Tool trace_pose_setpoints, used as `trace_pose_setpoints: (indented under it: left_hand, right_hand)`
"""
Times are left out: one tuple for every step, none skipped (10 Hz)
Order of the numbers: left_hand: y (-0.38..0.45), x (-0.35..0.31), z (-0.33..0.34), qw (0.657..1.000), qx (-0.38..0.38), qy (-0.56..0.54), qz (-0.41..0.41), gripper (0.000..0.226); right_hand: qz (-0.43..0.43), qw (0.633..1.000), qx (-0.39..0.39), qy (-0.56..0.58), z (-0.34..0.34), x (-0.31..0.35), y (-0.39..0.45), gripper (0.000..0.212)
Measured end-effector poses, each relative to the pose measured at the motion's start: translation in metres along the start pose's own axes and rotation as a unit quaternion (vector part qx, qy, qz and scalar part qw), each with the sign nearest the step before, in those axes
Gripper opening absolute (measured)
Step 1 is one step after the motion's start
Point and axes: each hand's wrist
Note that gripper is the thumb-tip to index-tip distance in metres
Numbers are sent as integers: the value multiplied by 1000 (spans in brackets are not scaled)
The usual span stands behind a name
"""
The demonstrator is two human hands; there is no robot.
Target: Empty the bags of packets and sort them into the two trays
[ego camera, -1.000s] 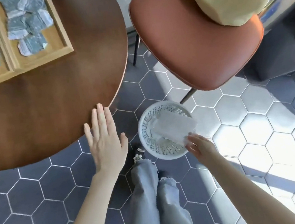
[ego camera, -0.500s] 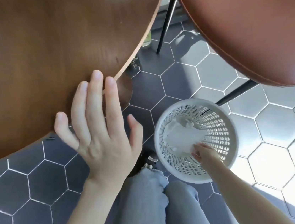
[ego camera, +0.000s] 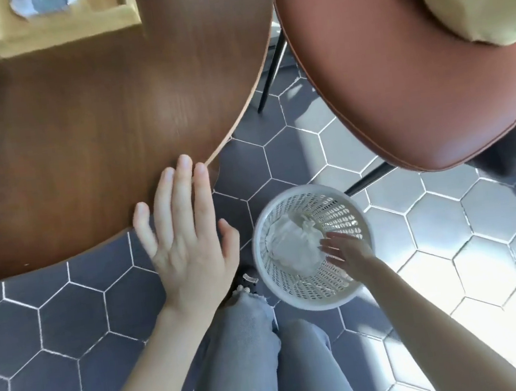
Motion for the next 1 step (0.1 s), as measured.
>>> trace_pose_setpoints:
  left_hand:
    - [0, -1, -20, 997, 68, -23, -3, 73]
  right_hand:
    - [-46, 999, -3, -3, -6, 32, -43, 25]
Point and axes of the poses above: each hand's wrist, its own y-axis towards the middle knuckle, its own z-axis out of the palm, x = y × z, and after that the axes turned 3 degrees about y, right-handed
